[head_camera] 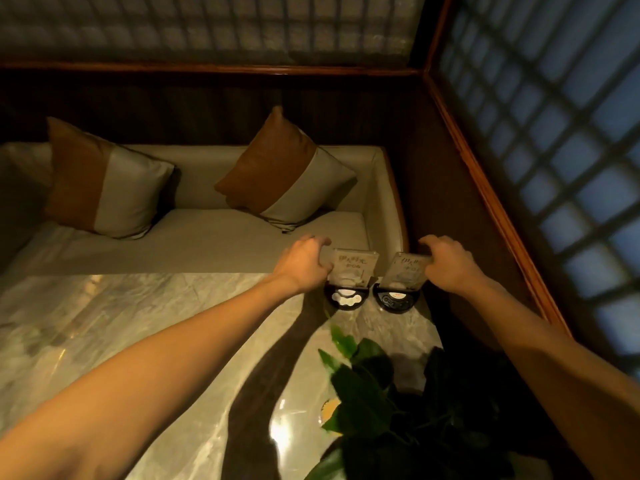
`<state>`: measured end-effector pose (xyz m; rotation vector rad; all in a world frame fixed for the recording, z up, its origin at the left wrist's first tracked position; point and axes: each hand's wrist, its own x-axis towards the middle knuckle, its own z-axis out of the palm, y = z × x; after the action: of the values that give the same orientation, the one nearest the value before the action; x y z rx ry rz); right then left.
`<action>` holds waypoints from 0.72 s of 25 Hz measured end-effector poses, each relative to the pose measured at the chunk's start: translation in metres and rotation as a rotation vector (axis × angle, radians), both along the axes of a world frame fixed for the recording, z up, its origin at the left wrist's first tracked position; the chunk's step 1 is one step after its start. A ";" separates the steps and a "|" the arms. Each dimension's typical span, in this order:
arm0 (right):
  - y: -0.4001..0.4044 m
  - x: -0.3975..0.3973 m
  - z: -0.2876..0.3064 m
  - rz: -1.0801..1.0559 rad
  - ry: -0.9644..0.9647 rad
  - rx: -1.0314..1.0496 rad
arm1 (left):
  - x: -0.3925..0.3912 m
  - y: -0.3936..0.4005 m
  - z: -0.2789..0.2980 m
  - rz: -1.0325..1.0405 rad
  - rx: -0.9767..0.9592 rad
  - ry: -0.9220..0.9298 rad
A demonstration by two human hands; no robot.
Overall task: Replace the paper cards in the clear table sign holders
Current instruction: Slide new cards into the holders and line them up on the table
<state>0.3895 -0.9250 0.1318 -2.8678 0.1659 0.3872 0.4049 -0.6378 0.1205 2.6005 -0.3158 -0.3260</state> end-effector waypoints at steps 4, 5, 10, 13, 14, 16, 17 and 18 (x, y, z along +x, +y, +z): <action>0.052 -0.011 0.042 0.054 -0.092 0.001 | -0.036 0.077 0.025 0.026 0.023 0.045; 0.070 -0.014 0.051 0.094 -0.103 0.000 | -0.048 0.098 0.031 0.034 0.021 0.040; 0.197 -0.046 0.083 0.273 -0.132 0.050 | -0.120 0.215 0.063 0.135 -0.089 -0.002; 0.288 -0.082 0.082 0.338 -0.110 0.141 | -0.158 0.289 0.078 0.168 -0.138 -0.023; 0.320 -0.095 0.079 0.368 -0.099 0.177 | -0.171 0.317 0.084 0.181 -0.146 -0.026; 0.379 -0.126 0.073 0.418 -0.078 0.239 | -0.194 0.370 0.090 0.220 -0.150 -0.037; 0.405 -0.141 0.069 0.426 -0.072 0.275 | -0.205 0.394 0.091 0.242 -0.144 -0.042; 0.429 -0.155 0.064 0.437 -0.069 0.306 | -0.214 0.415 0.090 0.265 -0.142 -0.044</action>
<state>0.2350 -0.4960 0.1958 -2.5892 -0.4966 0.3531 0.1908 -0.2226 0.2107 2.4729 -0.0068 -0.1483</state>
